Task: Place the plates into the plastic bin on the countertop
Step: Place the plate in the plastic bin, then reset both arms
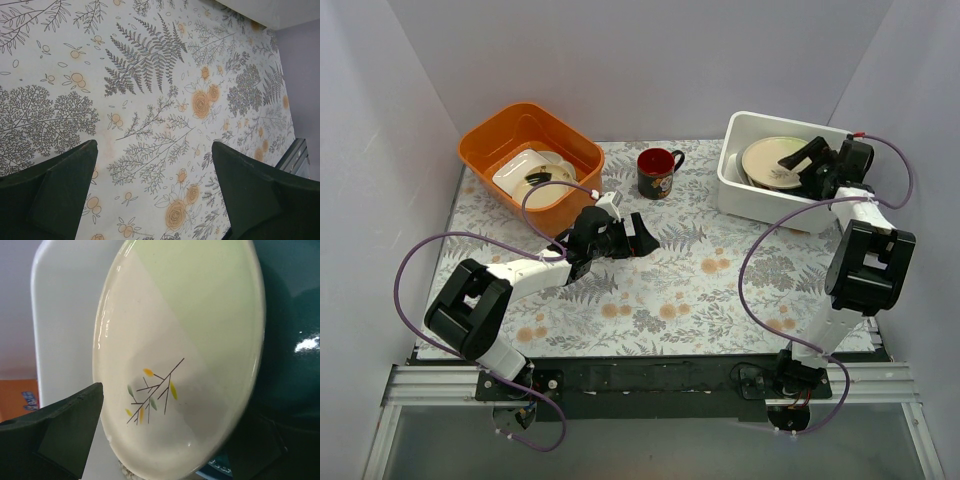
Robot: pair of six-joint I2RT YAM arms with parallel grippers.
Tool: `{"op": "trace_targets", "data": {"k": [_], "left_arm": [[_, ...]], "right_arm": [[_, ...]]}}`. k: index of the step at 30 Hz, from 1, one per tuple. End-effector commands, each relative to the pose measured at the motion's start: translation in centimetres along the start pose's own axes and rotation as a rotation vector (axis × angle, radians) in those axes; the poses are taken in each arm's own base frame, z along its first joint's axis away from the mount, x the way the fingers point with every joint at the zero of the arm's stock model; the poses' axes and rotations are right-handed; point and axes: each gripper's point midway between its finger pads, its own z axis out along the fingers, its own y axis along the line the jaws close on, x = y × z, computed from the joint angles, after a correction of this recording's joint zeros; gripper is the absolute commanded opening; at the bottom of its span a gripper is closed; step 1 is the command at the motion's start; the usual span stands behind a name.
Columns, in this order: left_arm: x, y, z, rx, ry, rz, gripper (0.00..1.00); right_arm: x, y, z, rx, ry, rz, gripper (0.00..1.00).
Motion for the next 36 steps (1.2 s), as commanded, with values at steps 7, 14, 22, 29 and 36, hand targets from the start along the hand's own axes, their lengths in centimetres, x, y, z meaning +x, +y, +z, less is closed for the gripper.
{"op": "trace_targets", "data": {"k": [7,14,22,29,36], "left_arm": [[-0.8,-0.7,-0.1,0.031,-0.019,0.005,0.98],[-0.6,-0.6,0.0,0.035,-0.014,0.008,0.98],[-0.6,-0.7,0.2,0.041,-0.012,-0.004,0.98],[-0.9,-0.6,0.3,0.023,-0.017,0.007,0.98],[-2.0,-0.8,0.3,0.007,-0.036,0.026,0.98]], "right_arm": [[-1.4,-3.3,-0.9,0.314,-0.002,-0.255,0.98],[-3.8,-4.1,-3.4,0.503,-0.082,-0.386,0.98],[-5.1,-0.1,-5.3,0.491,-0.152,-0.483,0.98],[-3.9,5.4,-5.9,0.376,-0.193,-0.559,0.98],[-1.8,9.9,-6.7,0.276,-0.192,-0.622,0.98]]}}
